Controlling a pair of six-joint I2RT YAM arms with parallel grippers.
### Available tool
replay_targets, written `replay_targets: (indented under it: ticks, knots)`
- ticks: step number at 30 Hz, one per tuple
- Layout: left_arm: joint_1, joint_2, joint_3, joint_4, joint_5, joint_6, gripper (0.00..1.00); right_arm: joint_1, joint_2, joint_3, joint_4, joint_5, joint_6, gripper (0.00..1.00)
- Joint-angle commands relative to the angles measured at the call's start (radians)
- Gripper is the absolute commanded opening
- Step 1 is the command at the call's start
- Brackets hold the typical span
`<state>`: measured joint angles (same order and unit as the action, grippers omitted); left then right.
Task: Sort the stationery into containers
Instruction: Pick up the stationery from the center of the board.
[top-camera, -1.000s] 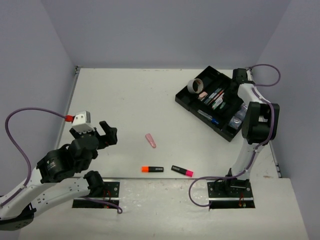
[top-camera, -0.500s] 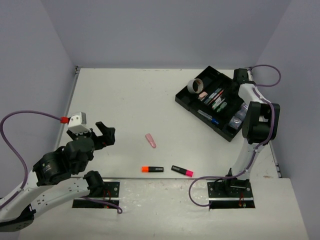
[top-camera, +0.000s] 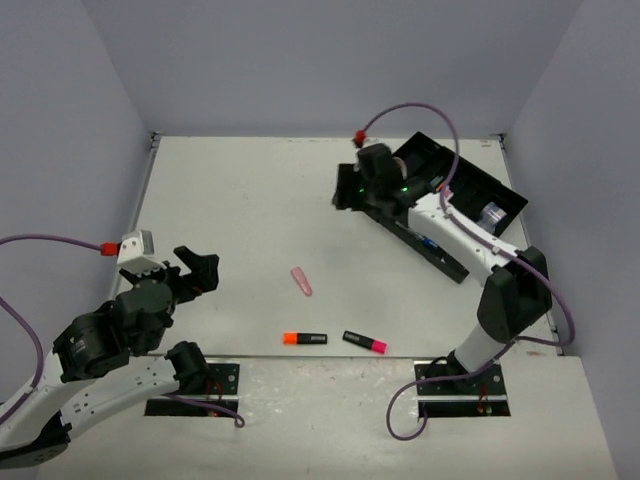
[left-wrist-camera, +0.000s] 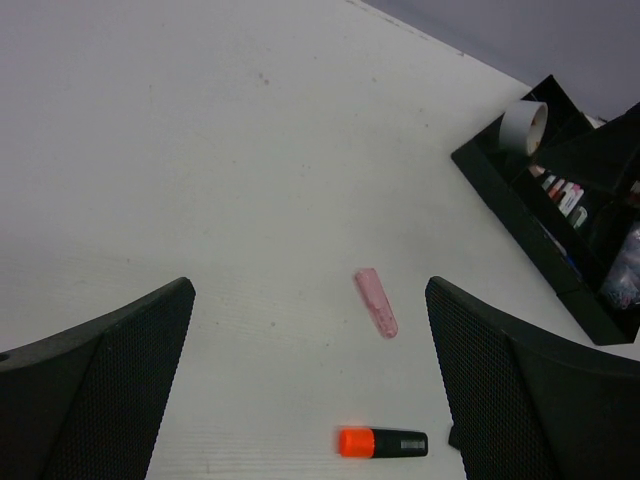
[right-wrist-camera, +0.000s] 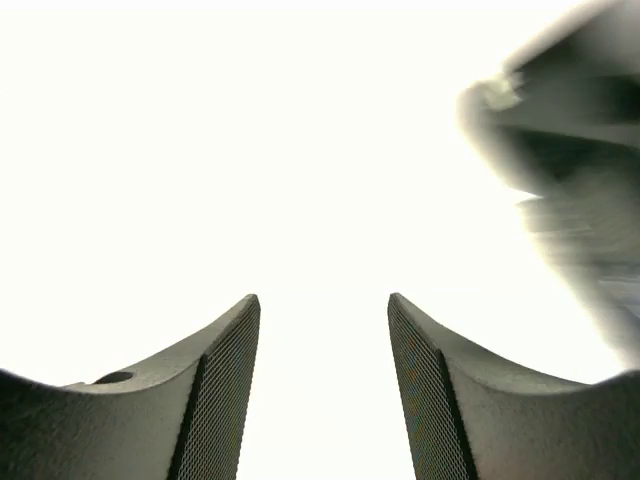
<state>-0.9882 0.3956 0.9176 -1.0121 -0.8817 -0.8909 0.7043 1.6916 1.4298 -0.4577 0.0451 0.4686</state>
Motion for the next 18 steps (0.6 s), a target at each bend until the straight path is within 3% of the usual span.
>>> replay_targets:
  ticks: [1, 7, 18]
  knots:
    - [0.007, 0.019, 0.010, -0.014, -0.046, -0.032, 1.00, 0.157, 0.172, 0.100, -0.104, 0.121, 0.019, 0.62]
    - [0.006, 0.014, 0.009, -0.013, -0.046, -0.034, 1.00, 0.258, 0.316, 0.200, -0.214, 0.205, 0.071, 0.57]
    - [0.006, 0.028, 0.004, 0.010, -0.032, -0.005, 1.00, 0.313, 0.413, 0.215, -0.231, 0.171, 0.050, 0.46]
